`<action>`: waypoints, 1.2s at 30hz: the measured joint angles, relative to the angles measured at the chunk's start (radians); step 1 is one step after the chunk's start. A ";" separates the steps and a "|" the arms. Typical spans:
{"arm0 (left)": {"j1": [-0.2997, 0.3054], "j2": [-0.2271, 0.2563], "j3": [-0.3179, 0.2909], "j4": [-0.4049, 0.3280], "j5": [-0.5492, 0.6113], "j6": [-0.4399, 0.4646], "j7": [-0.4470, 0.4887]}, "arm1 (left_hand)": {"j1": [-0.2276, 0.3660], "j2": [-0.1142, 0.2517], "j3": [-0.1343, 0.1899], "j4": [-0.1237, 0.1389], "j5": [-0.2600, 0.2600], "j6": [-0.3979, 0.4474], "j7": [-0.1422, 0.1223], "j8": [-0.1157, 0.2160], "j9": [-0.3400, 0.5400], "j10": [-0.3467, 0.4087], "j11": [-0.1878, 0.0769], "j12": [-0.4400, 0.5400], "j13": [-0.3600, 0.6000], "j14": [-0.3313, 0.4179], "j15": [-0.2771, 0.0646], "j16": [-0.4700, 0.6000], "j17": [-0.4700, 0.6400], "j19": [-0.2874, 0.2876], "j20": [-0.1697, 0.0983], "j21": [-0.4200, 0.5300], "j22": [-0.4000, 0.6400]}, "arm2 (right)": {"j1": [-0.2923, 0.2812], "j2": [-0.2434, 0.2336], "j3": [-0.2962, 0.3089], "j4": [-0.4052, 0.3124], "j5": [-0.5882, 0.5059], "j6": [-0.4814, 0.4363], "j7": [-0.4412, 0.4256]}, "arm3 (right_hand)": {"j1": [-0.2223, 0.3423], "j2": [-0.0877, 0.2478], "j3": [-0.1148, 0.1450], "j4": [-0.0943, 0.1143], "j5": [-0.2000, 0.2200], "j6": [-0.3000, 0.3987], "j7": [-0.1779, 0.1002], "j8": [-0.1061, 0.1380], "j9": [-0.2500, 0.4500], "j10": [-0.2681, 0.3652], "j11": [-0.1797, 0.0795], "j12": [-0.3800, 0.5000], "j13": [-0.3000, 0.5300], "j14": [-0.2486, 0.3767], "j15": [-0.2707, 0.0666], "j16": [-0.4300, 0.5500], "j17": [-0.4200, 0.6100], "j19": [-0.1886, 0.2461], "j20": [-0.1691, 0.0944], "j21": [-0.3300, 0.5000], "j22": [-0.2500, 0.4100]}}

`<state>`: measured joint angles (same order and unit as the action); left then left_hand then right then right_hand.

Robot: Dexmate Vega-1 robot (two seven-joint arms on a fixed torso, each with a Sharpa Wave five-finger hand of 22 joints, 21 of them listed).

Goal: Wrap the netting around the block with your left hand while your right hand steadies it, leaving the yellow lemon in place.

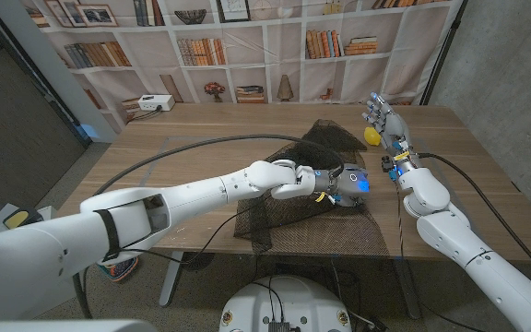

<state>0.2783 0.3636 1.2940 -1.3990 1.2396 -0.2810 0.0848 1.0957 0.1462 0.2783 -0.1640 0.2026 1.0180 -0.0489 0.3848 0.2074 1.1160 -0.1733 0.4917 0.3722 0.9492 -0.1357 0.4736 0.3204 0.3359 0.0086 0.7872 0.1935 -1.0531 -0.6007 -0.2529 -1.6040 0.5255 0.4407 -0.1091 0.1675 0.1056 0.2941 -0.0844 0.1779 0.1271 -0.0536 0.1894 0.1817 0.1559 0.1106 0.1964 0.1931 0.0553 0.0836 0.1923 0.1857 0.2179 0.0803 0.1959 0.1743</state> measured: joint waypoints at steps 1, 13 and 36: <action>0.001 0.001 -0.001 0.000 0.003 0.013 0.023 | 0.008 0.002 0.000 0.000 0.000 -0.004 0.004 0.000 0.000 0.000 0.000 0.006 0.007 0.000 0.000 0.000 0.005 0.000 0.000 0.002 0.000 | 0.001 0.000 0.000 0.000 0.000 -0.001 0.000 | 0.001 -0.001 0.000 0.000 0.000 0.000 0.000 0.000 0.000 0.000 0.000 0.003 0.000 0.000 0.000 0.000 0.000 0.000 0.000 0.000 0.000; 0.076 0.026 -0.078 -0.024 0.000 0.158 0.189 | 0.034 0.017 0.014 0.014 -0.003 -0.052 0.011 -0.003 0.068 -0.039 0.009 0.062 0.098 -0.055 0.014 -0.026 0.059 -0.010 0.002 0.017 0.004 | 0.009 -0.001 -0.004 0.006 -0.001 -0.010 -0.001 | 0.003 -0.003 0.006 -0.006 0.000 0.005 0.005 0.000 0.000 0.000 0.000 0.004 0.000 0.000 0.000 0.000 0.000 0.004 -0.004 0.000 0.000; 0.180 0.092 -0.236 -0.151 -0.067 0.436 0.301 | 0.031 0.026 0.025 0.053 0.005 -0.110 0.008 0.006 0.153 -0.124 0.002 0.136 0.204 -0.065 0.018 -0.075 0.106 -0.033 0.025 0.034 0.002 | 0.043 0.002 -0.023 0.013 -0.007 -0.037 0.001 | 0.025 -0.001 0.017 -0.017 0.000 0.012 0.013 0.000 0.003 0.018 0.011 0.006 0.000 0.009 0.009 0.004 0.000 0.004 -0.003 0.004 0.000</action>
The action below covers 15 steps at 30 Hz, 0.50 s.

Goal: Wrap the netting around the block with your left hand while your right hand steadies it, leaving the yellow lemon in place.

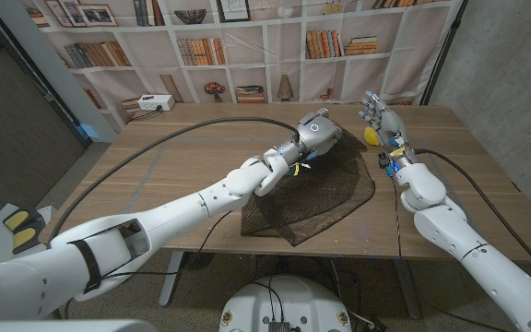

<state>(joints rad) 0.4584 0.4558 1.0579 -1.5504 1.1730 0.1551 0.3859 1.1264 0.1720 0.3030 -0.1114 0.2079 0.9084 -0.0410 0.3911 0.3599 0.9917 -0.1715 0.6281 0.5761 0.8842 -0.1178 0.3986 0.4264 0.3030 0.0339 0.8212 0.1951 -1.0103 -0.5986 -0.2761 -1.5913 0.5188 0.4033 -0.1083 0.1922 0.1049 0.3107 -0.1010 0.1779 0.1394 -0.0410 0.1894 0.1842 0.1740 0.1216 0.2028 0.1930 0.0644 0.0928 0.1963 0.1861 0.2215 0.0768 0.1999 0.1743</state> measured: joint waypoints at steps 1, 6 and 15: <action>0.003 0.003 -0.005 -0.005 -0.001 0.007 0.002 | 0.000 0.000 0.002 0.002 0.000 0.000 0.000 0.002 0.002 -0.003 0.001 0.001 0.002 0.000 0.000 0.000 0.000 0.000 0.000 0.000 0.000 | 0.001 0.000 -0.001 0.000 0.000 -0.002 0.000 | 0.000 0.000 0.000 0.000 0.000 0.000 0.000 0.000 0.000 0.002 0.002 0.004 0.000 0.002 0.002 0.000 0.000 0.000 0.000 0.000 0.000; 0.026 0.021 -0.036 -0.041 -0.007 0.048 0.012 | -0.003 0.002 0.007 0.007 0.007 -0.001 -0.002 0.011 0.013 -0.009 0.000 0.009 0.014 0.000 0.000 -0.013 0.000 -0.005 0.005 0.004 0.000 | 0.011 0.002 -0.007 0.004 -0.002 -0.009 0.001 | 0.000 0.000 0.000 0.000 0.000 0.000 0.000 0.000 0.000 0.009 -0.002 0.005 0.000 0.002 0.001 0.000 0.000 0.000 0.000 0.000 0.000; 0.082 0.065 -0.103 -0.133 -0.011 0.119 0.021 | -0.003 0.002 0.017 0.017 0.015 0.009 -0.011 0.025 0.027 -0.011 0.000 0.025 0.027 0.017 -0.005 -0.031 0.000 -0.005 0.005 0.007 0.000 | 0.043 0.011 -0.028 0.020 -0.007 -0.024 0.012 | 0.000 0.000 0.000 0.000 0.000 0.011 0.000 0.000 0.000 0.009 -0.002 0.005 0.000 0.005 -0.002 0.000 0.000 0.000 0.000 0.000 0.000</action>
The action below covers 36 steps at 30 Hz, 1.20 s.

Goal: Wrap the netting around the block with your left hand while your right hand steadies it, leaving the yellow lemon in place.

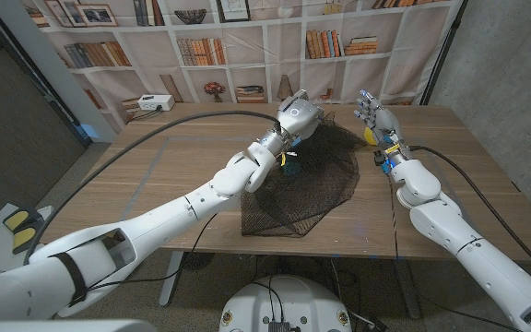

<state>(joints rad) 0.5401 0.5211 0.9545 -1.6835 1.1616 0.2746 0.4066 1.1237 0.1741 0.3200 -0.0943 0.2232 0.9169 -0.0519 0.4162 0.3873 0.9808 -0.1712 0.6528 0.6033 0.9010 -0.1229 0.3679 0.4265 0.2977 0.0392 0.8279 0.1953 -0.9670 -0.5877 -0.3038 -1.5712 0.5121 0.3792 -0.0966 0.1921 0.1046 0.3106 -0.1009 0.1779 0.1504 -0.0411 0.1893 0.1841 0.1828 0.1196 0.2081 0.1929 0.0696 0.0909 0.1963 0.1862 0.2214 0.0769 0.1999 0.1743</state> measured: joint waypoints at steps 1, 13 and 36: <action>0.002 0.001 -0.002 -0.003 0.000 0.000 0.000 | 0.000 0.000 0.000 0.000 0.000 0.000 0.000 0.004 0.000 0.000 0.000 0.000 -0.003 0.000 0.000 0.000 0.000 0.000 0.000 0.001 0.000 | 0.000 0.000 0.000 0.000 0.000 0.000 0.000 | 0.000 0.000 0.000 0.000 0.000 0.000 0.000 0.000 0.000 0.000 0.000 0.000 0.000 0.000 0.000 0.000 0.000 0.000 0.000 0.000 0.000; 0.080 0.060 -0.085 -0.113 0.019 0.106 -0.053 | -0.008 -0.008 0.005 0.002 0.010 0.006 -0.006 0.008 -0.015 0.008 -0.008 0.006 -0.020 0.028 -0.007 -0.012 0.007 0.000 0.000 0.009 0.000 | 0.049 0.015 -0.028 0.029 -0.008 -0.016 0.016 | 0.000 0.000 0.000 0.000 0.000 0.000 0.000 0.000 0.000 0.000 0.000 0.000 0.000 0.004 -0.004 0.000 0.000 0.005 -0.005 0.000 0.000; 0.105 0.049 -0.105 -0.061 0.097 0.305 -0.342 | -0.002 -0.036 0.009 -0.017 -0.010 0.031 -0.020 -0.023 -0.054 0.035 -0.023 -0.018 -0.096 0.060 -0.019 -0.034 0.016 0.029 -0.010 0.027 0.000 | 0.100 0.028 -0.057 0.054 -0.019 -0.043 0.023 | 0.000 0.000 0.000 0.000 0.000 0.000 0.000 0.000 0.000 0.000 0.000 0.000 0.000 0.003 -0.004 0.000 0.002 0.005 -0.005 0.000 0.000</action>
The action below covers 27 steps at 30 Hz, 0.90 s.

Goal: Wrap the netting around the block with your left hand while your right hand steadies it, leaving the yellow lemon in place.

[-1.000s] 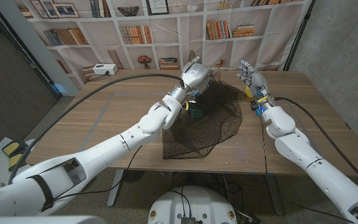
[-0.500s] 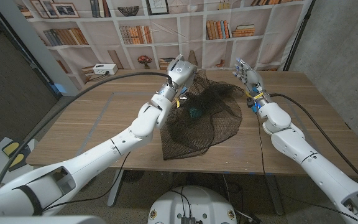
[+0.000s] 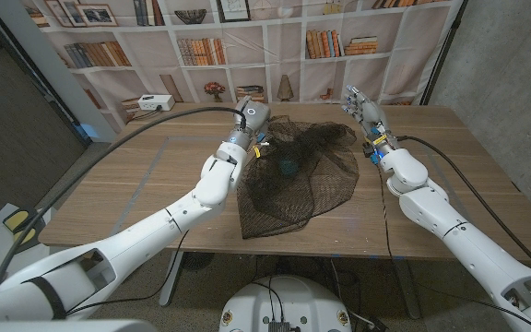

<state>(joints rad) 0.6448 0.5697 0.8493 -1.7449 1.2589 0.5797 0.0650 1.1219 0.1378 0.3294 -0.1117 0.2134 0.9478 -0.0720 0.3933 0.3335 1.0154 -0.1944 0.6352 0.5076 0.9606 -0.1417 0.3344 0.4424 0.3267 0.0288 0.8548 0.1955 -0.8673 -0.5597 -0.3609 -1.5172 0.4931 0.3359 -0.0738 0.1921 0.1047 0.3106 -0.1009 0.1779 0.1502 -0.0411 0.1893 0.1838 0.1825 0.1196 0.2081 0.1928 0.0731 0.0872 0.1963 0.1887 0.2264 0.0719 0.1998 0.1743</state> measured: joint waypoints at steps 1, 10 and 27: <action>-0.008 -0.002 0.007 0.011 0.006 0.010 -0.031 | -0.019 -0.012 -0.016 0.009 -0.007 -0.018 0.014 -0.024 -0.007 -0.026 0.003 -0.021 -0.012 -0.031 0.003 -0.019 -0.004 -0.010 0.009 0.000 0.000 | 0.000 0.000 0.000 0.000 0.000 -0.001 -0.001 | 0.000 0.000 0.000 0.000 0.000 0.000 0.000 0.000 0.000 0.000 0.000 0.000 0.000 0.000 0.000 0.000 0.000 0.000 0.000 0.000 0.000; -0.051 0.005 0.047 0.038 0.041 0.033 -0.201 | -0.250 -0.168 -0.187 0.070 0.037 -0.750 -0.044 -0.224 -0.132 -0.663 0.110 -0.405 -0.142 -0.654 0.103 -0.153 -0.141 -0.305 0.133 -0.148 -0.010 | 0.011 0.005 -0.007 0.005 -0.005 -0.007 -0.006 | -0.003 -0.003 0.000 0.000 0.000 0.000 0.000 0.000 0.000 0.000 0.000 0.000 0.000 0.000 0.000 0.000 0.000 0.000 0.000 0.000 0.000; 0.008 0.094 0.004 -0.059 -0.004 -0.052 -0.129 | -0.307 -0.199 -0.300 0.110 0.118 -0.923 -0.084 -0.171 -0.148 -0.913 0.067 -0.403 -0.191 -0.855 0.149 -0.122 -0.217 -0.398 0.166 -0.259 -0.010 | 0.006 0.007 -0.012 -0.015 -0.015 -0.018 -0.026 | -0.003 -0.003 0.000 0.000 0.000 0.000 0.000 0.000 0.000 0.000 0.000 0.000 0.000 0.000 0.000 0.000 0.000 0.000 0.000 0.000 0.000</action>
<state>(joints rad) 0.6526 0.6634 0.8538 -1.8043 1.2552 0.5282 -0.0643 0.8147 -0.0614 0.0294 -0.0012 0.3314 0.0248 -0.1557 0.2227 0.1858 0.1021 -0.1279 0.2327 0.3165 0.1058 0.0073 0.2122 0.2251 -0.0712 0.1949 0.5961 0.1859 -0.8613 -0.5530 -0.3727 -1.5322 0.4781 0.3184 -0.0995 0.1893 0.1019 0.3106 -0.1009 0.1779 0.1501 -0.0411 0.1893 0.1837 0.1825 0.1196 0.2081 0.1928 0.0730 0.0872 0.1963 0.1885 0.2263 0.0720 0.1998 0.1743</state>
